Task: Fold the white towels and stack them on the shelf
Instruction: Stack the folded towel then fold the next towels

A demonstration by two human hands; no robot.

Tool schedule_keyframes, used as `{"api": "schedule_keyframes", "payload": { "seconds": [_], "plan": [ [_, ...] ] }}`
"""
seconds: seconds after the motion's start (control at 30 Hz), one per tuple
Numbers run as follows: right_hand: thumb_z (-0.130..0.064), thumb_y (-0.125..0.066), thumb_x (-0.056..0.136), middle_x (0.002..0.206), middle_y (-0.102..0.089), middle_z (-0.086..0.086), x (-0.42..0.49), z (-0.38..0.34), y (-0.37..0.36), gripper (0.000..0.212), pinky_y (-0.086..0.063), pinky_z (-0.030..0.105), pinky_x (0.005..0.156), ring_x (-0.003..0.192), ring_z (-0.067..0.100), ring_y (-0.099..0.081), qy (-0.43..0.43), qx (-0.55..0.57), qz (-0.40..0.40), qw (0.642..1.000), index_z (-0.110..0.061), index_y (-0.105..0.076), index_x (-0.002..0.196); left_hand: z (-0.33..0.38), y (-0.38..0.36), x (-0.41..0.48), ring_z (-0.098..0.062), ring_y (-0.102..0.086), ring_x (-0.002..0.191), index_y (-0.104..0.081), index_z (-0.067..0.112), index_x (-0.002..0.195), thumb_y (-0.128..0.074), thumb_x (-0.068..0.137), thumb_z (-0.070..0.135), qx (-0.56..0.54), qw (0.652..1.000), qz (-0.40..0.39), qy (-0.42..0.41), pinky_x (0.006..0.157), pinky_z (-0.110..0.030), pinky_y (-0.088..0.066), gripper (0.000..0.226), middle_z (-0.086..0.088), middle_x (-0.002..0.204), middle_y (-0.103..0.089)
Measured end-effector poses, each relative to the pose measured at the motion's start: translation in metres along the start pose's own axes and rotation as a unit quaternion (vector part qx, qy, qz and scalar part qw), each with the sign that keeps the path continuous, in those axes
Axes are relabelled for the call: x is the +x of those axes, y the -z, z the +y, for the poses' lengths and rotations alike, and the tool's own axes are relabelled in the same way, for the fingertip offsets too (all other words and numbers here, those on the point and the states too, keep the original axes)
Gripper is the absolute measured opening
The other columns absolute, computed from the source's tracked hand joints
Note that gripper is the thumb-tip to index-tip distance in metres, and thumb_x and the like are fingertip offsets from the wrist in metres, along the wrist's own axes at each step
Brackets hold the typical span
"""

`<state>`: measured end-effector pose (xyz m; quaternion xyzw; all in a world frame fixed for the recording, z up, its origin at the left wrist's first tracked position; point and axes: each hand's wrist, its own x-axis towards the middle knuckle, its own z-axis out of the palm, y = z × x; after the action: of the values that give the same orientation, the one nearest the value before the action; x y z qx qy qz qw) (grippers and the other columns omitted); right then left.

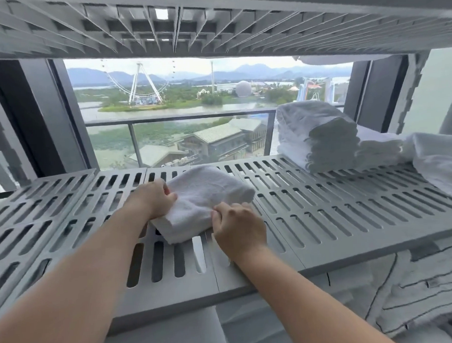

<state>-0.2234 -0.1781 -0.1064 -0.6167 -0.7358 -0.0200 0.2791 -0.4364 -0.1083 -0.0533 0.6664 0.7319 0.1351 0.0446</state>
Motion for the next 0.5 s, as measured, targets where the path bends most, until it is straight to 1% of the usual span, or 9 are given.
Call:
{"api": "schedule_keyframes", "payload": {
  "seconds": [0.1, 0.13, 0.2, 0.23, 0.27, 0.33, 0.4, 0.43, 0.5],
  "plan": [
    [-0.047, -0.027, 0.102, 0.114, -0.068, 0.012, 0.014, 0.004, -0.001, 0.048, -0.044, 0.041, 0.088, 0.11, 0.034, -0.058, -0.103, 0.084, -0.058, 0.989, -0.021, -0.062, 0.122, 0.005, 0.0, -0.003, -0.014, -0.056, 0.089, -0.057, 0.032, 0.096, -0.059, 0.089, 0.052, -0.03, 0.999, -0.018, -0.028, 0.068, -0.031, -0.041, 0.022, 0.01, 0.091, -0.06],
    [-0.047, -0.029, 0.102, 0.113, -0.067, 0.013, 0.019, 0.009, 0.001, 0.048, -0.044, 0.039, 0.087, 0.109, 0.034, -0.059, -0.134, 0.12, -0.065, 0.982, -0.019, -0.063, 0.119, 0.01, -0.002, -0.007, -0.012, -0.055, 0.085, -0.058, 0.034, 0.091, -0.061, 0.087, 0.053, -0.038, 0.998, -0.026, -0.049, 0.065, -0.03, -0.039, 0.02, 0.013, 0.087, -0.058],
    [-0.042, -0.038, 0.101, 0.1, -0.068, 0.011, 0.031, 0.021, 0.012, 0.039, -0.042, 0.036, 0.078, 0.098, 0.031, -0.061, -0.189, 0.19, -0.046, 0.962, -0.016, -0.067, 0.098, 0.023, -0.008, -0.015, -0.011, -0.058, 0.086, -0.058, 0.034, 0.086, -0.063, 0.085, 0.051, -0.068, 0.993, -0.041, -0.089, 0.069, -0.031, -0.043, 0.018, 0.015, 0.085, -0.059],
    [-0.036, -0.045, 0.099, 0.096, -0.069, 0.01, 0.036, 0.026, 0.02, 0.032, -0.044, 0.036, 0.077, 0.094, 0.031, -0.061, -0.217, 0.22, -0.033, 0.95, -0.015, -0.067, 0.089, 0.029, -0.011, -0.018, -0.012, -0.059, 0.088, -0.058, 0.033, 0.085, -0.065, 0.086, 0.049, -0.094, 0.99, -0.048, -0.096, 0.073, -0.032, -0.046, 0.017, 0.013, 0.088, -0.062],
    [-0.029, -0.052, 0.096, 0.096, -0.072, 0.01, 0.041, 0.033, 0.025, 0.026, -0.049, 0.038, 0.081, 0.093, 0.03, -0.063, -0.241, 0.24, -0.024, 0.94, -0.013, -0.069, 0.085, 0.034, -0.014, -0.019, -0.014, -0.06, 0.09, -0.058, 0.032, 0.086, -0.065, 0.087, 0.046, -0.127, 0.986, -0.047, -0.093, 0.076, -0.032, -0.047, 0.016, 0.011, 0.091, -0.063],
    [-0.016, -0.058, 0.091, 0.106, -0.074, 0.008, 0.046, 0.042, 0.033, 0.019, -0.053, 0.037, 0.09, 0.098, 0.026, -0.066, -0.264, 0.234, -0.029, 0.935, -0.011, -0.073, 0.101, 0.043, -0.018, -0.018, -0.019, -0.06, 0.097, -0.061, 0.023, 0.098, -0.064, 0.09, 0.042, -0.181, 0.981, -0.037, -0.057, 0.082, -0.033, -0.048, 0.021, 0.002, 0.1, -0.065],
    [-0.009, -0.059, 0.088, 0.123, -0.069, 0.004, 0.048, 0.043, 0.035, 0.04, -0.05, 0.034, 0.098, 0.111, 0.023, -0.064, -0.256, 0.218, -0.039, 0.941, -0.012, -0.064, 0.127, 0.05, -0.02, -0.015, -0.026, -0.06, 0.106, -0.056, 0.009, 0.123, -0.06, 0.091, 0.033, -0.191, 0.981, -0.036, -0.019, 0.09, -0.037, -0.05, 0.04, -0.009, 0.115, -0.065],
    [-0.008, -0.06, 0.088, 0.129, -0.066, 0.004, 0.047, 0.042, 0.034, 0.047, -0.048, 0.035, 0.102, 0.117, 0.023, -0.062, -0.248, 0.223, -0.037, 0.942, -0.013, -0.059, 0.135, 0.052, -0.021, -0.013, -0.028, -0.06, 0.108, -0.049, 0.006, 0.131, -0.058, 0.091, 0.027, -0.192, 0.981, -0.038, -0.004, 0.089, -0.037, -0.05, 0.046, -0.012, 0.118, -0.064],
    [-0.008, -0.059, 0.087, 0.136, -0.061, 0.004, 0.043, 0.04, 0.031, 0.053, -0.046, 0.039, 0.108, 0.123, 0.022, -0.058, -0.231, 0.259, -0.017, 0.938, -0.014, -0.054, 0.14, 0.057, -0.021, -0.012, -0.029, -0.059, 0.107, -0.042, 0.004, 0.137, -0.056, 0.091, 0.021, -0.208, 0.977, -0.043, 0.011, 0.083, -0.036, -0.048, 0.051, -0.015, 0.119, -0.063]
  ]
}}
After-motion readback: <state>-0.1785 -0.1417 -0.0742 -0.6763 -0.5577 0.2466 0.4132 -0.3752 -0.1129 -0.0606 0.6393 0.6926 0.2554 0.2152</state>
